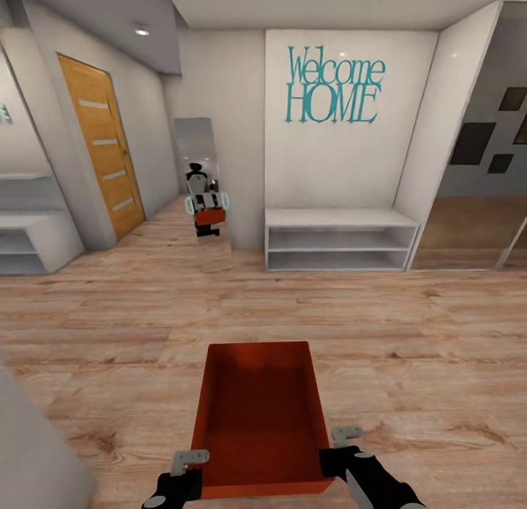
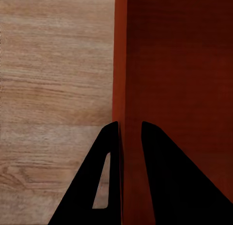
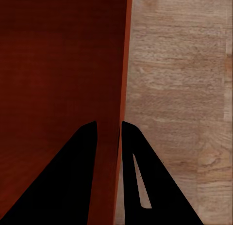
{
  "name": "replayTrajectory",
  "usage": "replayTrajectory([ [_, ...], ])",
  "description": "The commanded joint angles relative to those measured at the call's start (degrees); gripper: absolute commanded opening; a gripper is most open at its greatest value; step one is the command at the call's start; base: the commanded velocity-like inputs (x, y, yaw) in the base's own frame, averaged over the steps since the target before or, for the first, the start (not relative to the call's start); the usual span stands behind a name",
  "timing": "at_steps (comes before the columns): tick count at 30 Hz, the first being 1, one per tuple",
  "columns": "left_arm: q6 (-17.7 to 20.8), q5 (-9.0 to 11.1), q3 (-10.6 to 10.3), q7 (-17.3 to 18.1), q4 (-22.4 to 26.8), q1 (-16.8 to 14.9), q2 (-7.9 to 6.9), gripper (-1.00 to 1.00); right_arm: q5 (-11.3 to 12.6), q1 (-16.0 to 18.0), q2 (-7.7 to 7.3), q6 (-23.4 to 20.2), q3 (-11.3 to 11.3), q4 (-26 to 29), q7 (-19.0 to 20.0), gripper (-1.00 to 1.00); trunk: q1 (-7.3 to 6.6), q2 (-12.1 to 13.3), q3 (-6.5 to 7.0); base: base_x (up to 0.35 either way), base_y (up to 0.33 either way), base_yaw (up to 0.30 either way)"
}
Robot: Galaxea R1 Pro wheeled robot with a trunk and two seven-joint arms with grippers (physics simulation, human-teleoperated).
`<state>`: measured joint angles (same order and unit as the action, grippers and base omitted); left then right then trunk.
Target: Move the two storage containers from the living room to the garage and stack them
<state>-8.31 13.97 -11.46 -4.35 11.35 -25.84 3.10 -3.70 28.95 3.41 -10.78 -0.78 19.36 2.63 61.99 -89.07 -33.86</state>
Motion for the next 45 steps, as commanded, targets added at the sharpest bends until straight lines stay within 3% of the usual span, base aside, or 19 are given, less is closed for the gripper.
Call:
replayTrajectory([
  [1, -0.2, 0.2, -0.2, -0.5, 0.1, 0.0, -0.64, -1.0, -0.7, 0.1, -0.34, -0.4, 1.1, 0.1, 0.2, -1.0, 0.03, 0.0, -0.05, 0.343, 0.0, 0.064],
  [13, -0.2, 0.2, -0.2, -0.5, 0.1, 0.0, -0.64, -1.0, -0.7, 0.1, -0.34, -0.4, 1.0, 0.1, 0.2, -1.0, 0.03, 0.0, -0.06, 0.343, 0.0, 0.029],
  [45, -0.2, 0.2, -0.2, -0.4, 0.1, 0.0, -0.64, -1.0, -0.7, 0.1, -0.34, -0.4, 1.1, 0.1, 0.2, -1.0, 0.03, 0.0, -0.69, 0.343, 0.0, 0.148],
])
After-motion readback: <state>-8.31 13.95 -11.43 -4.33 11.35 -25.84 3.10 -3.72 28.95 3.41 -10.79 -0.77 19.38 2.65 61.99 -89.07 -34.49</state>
